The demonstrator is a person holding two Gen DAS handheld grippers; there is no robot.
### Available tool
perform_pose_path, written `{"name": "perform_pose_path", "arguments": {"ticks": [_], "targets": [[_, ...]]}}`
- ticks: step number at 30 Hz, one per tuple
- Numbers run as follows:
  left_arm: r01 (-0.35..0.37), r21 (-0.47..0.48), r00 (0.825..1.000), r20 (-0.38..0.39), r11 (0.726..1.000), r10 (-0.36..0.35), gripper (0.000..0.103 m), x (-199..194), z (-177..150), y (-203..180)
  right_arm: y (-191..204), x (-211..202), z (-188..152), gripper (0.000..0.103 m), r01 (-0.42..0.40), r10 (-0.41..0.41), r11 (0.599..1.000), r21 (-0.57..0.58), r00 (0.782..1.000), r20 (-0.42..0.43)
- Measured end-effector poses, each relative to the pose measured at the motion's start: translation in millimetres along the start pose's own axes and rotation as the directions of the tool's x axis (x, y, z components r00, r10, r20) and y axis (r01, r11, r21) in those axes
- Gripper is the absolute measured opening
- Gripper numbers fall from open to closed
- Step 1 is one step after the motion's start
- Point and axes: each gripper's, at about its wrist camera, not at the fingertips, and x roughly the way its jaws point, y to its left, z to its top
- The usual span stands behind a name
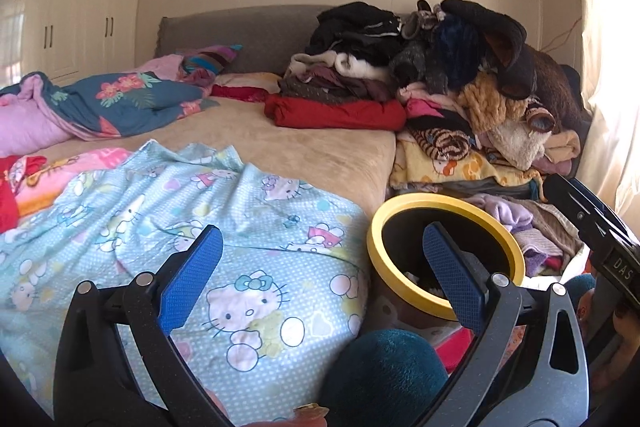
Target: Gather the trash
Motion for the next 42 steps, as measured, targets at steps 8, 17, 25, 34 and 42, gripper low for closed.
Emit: {"name": "perform_pose_path", "arguments": {"ticks": [8,17,25,34,42], "targets": [[-0.013,-0.018,1.000,-0.002,1.000,0.013,0.092,-0.2,-3.7,5.3,3.9,-0.4,-4.4,0.097,0.009,-0.009,1.000,-0.008,1.000,-0.005],[-0.008,-0.024,1.000,-0.002,1.000,0.008,0.092,-0.4,-3.6,7.7,6.3,1.6,-6.8,0.097,0.003,-0.003,1.000,-0.017,1.000,-0.008],[-0.010,-0.023,1.000,-0.001,1.000,0.010,0.092,-0.6,-3.3,7.4,5.9,1.9,-9.1,0.097,0.009,-0.009,1.000,-0.015,1.000,-0.009],[-0.007,-0.024,1.000,0.001,1.000,0.007,0.092,-0.8,-3.3,7.2,5.5,2.1,-9.9,0.097,0.009,-0.009,1.000,-0.014,1.000,-0.005],[-0.008,-0.026,1.000,0.004,1.000,0.008,0.092,-1.2,-2.9,7.3,4.6,1.8,-10.2,0.097,0.008,-0.008,1.000,-0.010,1.000,-0.009]]}}
